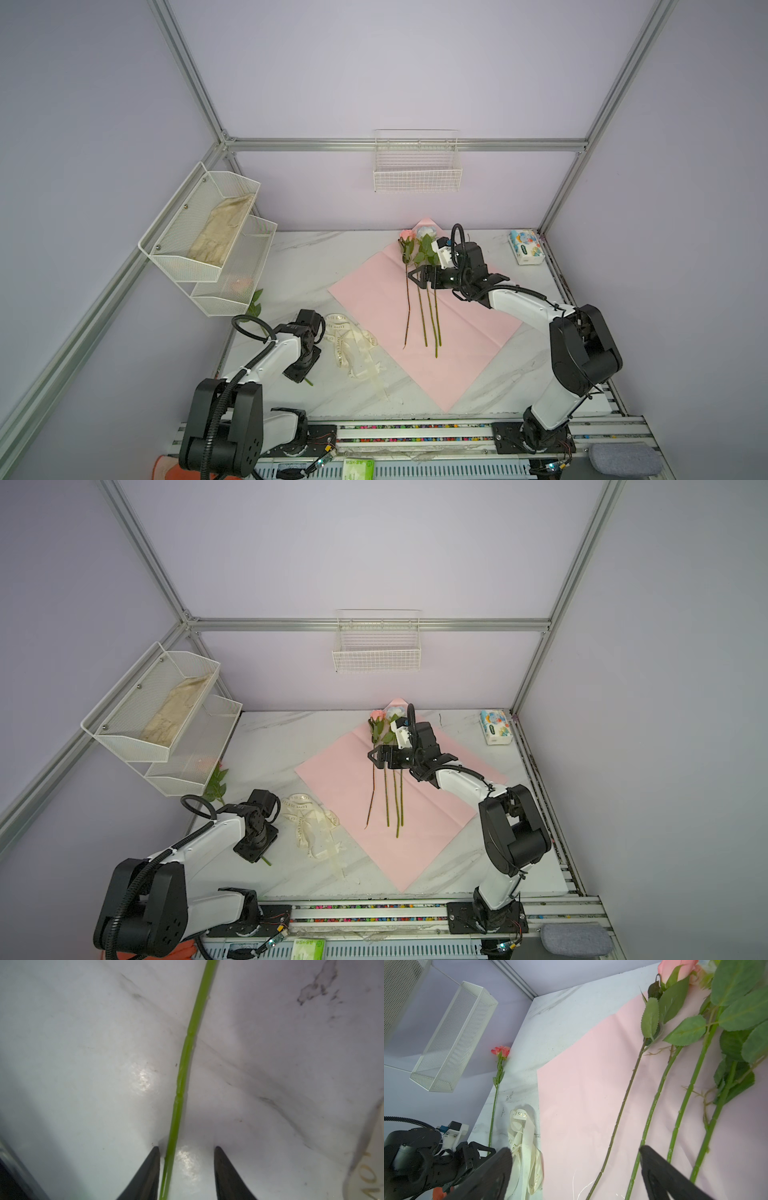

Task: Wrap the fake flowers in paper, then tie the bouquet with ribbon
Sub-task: 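Release the pink rose and move the left gripper toward the table's near edge, then grasp the red rose stem lying beside the paper with the left gripper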

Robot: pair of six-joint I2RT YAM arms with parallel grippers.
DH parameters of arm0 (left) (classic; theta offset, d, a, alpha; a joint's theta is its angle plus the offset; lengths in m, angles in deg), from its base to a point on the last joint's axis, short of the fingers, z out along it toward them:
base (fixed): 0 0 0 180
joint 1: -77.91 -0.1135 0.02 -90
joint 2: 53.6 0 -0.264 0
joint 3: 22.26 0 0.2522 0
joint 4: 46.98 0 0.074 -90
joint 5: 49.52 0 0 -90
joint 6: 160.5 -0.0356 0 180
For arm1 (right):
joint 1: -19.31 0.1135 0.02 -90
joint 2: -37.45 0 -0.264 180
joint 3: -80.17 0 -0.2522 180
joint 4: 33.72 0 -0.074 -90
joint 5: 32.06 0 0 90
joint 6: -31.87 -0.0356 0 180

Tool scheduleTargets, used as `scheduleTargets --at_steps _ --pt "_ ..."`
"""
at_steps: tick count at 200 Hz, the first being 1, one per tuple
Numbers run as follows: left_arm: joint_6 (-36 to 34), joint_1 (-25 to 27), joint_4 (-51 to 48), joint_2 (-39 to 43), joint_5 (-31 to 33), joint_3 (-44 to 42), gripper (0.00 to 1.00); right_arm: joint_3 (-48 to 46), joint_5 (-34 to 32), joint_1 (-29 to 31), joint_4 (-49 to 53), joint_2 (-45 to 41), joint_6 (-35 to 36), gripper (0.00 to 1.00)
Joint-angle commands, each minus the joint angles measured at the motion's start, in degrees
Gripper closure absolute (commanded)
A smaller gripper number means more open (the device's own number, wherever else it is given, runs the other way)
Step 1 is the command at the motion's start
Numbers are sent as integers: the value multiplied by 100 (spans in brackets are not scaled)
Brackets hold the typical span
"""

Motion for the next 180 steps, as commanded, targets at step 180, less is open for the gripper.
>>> scheduleTargets --at_steps 180 --pt "-768 58 411 -150 -964 280 100 161 -261 42 346 -142 311 3"
